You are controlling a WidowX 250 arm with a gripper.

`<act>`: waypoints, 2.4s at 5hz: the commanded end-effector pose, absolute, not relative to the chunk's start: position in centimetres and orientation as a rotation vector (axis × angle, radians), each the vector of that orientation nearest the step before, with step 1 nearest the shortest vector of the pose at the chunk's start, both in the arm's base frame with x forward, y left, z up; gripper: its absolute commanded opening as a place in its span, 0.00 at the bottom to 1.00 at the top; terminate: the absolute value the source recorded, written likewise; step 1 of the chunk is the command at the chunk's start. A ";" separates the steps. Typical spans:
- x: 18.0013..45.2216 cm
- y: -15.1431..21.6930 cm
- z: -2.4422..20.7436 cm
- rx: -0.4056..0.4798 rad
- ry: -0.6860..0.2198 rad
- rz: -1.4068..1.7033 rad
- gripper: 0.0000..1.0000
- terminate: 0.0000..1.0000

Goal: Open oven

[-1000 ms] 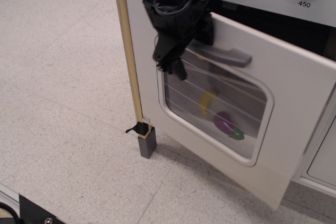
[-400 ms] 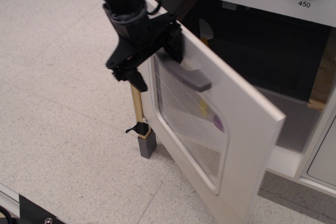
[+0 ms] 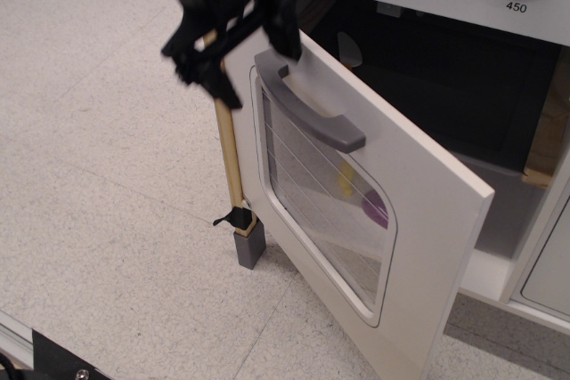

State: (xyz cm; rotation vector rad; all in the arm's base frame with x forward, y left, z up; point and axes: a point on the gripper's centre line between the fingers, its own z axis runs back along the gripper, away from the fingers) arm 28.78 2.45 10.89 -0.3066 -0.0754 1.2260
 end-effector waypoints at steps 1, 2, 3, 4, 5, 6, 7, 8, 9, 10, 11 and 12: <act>30.2 -0.5 14.7 -0.358 -0.095 1.185 1.00 0.00; 29.1 -4.7 14.0 -0.263 -0.053 1.156 1.00 0.00; 27.9 -6.3 11.4 -0.170 -0.083 1.117 1.00 0.00; 27.2 -6.1 10.2 -0.145 -0.110 1.091 1.00 0.00; 25.8 -5.3 9.6 -0.145 -0.086 1.060 1.00 0.00; 24.4 -4.2 9.9 -0.120 -0.058 1.009 1.00 0.00; 22.9 -2.3 9.6 -0.078 -0.064 0.888 1.00 0.00; 21.5 0.6 9.1 0.039 -0.081 0.709 1.00 0.00; 19.8 3.5 8.2 0.124 -0.114 0.557 1.00 0.00; 19.2 7.0 8.3 0.179 -0.140 0.490 1.00 0.00; 19.7 9.8 9.4 0.240 -0.136 0.393 1.00 0.00; 19.8 12.1 10.1 0.289 -0.193 0.297 1.00 0.00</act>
